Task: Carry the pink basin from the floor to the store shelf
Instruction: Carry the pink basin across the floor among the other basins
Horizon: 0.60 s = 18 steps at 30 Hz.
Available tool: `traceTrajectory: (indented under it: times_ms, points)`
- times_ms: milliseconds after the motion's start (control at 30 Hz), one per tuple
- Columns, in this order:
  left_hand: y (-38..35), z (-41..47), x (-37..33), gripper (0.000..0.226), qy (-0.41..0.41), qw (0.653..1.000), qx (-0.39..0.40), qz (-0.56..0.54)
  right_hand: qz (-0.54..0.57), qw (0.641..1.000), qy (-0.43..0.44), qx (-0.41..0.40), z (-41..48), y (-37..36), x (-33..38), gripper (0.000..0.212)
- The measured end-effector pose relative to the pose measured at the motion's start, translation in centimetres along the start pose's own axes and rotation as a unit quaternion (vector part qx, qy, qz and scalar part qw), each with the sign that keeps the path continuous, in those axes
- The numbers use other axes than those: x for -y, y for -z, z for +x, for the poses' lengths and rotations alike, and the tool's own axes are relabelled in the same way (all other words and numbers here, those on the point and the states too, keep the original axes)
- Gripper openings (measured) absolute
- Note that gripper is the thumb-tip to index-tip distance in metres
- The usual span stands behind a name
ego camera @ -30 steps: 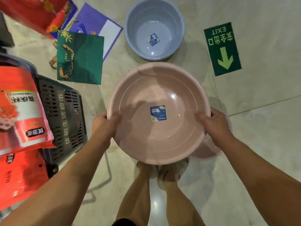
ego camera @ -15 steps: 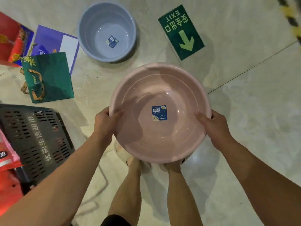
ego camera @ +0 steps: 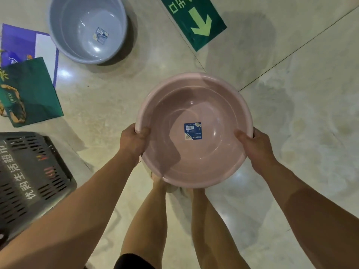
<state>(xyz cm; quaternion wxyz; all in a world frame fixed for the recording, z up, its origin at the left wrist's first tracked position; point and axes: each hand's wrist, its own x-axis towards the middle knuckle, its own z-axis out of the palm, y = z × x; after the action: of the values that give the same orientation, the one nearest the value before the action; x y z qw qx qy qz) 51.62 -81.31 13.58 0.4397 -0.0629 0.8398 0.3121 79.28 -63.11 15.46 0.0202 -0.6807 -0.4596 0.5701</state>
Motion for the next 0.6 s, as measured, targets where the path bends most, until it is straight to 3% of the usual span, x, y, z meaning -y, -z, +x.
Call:
traceTrajectory:
  times_ms: [200,433,600]
  points:
    - [-2.9,3.8,2.6,0.013,0.005,1.000,0.004,0.028,0.011,1.000,-0.021,-0.010,3.5,-1.9,-4.3,0.031]
    - [-5.4,6.4,5.0,0.020,0.022,0.998,0.015,0.052,0.032,0.998,-0.039,-0.023,5.9,-3.0,-8.3,0.019]
    - [-6.3,7.6,6.1,0.014,0.019,0.998,0.020,0.055,0.029,0.999,-0.038,-0.023,7.5,-3.7,-9.6,0.032]
